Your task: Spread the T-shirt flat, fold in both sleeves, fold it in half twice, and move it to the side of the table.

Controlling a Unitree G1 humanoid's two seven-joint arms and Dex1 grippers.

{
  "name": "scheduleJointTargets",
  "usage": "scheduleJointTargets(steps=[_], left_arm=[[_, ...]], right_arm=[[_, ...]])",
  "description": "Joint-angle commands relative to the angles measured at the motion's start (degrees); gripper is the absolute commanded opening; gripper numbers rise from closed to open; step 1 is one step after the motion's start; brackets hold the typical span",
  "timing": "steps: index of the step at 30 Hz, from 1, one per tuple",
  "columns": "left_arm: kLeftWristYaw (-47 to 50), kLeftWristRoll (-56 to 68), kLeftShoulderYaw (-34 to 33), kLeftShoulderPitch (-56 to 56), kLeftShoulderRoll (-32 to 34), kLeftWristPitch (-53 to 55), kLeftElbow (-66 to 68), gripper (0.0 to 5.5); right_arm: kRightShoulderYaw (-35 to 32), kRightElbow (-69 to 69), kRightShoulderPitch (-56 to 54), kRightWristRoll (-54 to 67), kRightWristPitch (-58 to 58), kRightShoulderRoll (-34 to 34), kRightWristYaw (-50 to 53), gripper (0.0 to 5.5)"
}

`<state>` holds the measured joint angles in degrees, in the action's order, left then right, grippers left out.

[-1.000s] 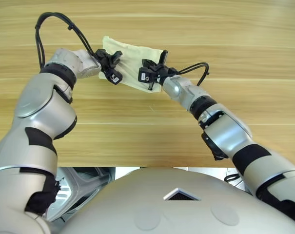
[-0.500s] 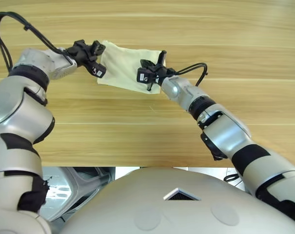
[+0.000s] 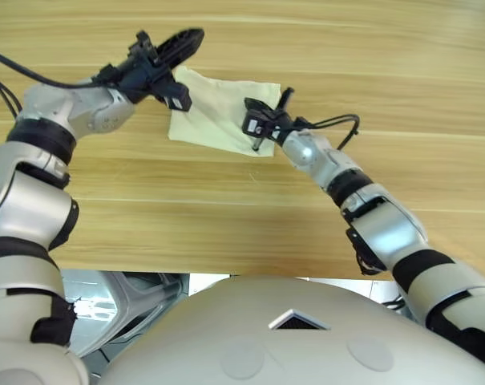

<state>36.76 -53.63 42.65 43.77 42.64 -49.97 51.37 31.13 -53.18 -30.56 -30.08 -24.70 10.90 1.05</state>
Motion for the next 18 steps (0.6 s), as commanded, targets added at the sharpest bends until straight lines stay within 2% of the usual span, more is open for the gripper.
scheduleJointTargets(steps=[1, 6, 9, 18], left_arm=[[-2.36, 0.58, -2.35, -3.45, 0.44, 0.24, -3.42, 0.00], [-4.26, 0.17, -4.53, -5.78, 0.01, 0.82, -6.18, 0.00], [-5.80, -0.59, -4.30, -7.47, -0.88, 1.06, -6.76, 0.00], [-10.89, -3.18, -2.26, -8.58, -4.49, 1.05, -7.03, 0.00]], right_arm=[[-2.18, 11.56, 9.50, 0.33, 3.83, 7.55, -5.13, 0.04], [-3.48, 21.55, 16.56, -0.83, 9.02, 11.54, -6.40, 0.04], [-5.05, 32.25, 22.88, 0.97, 9.99, 14.45, -9.16, 0.04], [-16.73, 57.53, 30.87, 11.02, 11.38, 19.23, -15.86, 0.04]])
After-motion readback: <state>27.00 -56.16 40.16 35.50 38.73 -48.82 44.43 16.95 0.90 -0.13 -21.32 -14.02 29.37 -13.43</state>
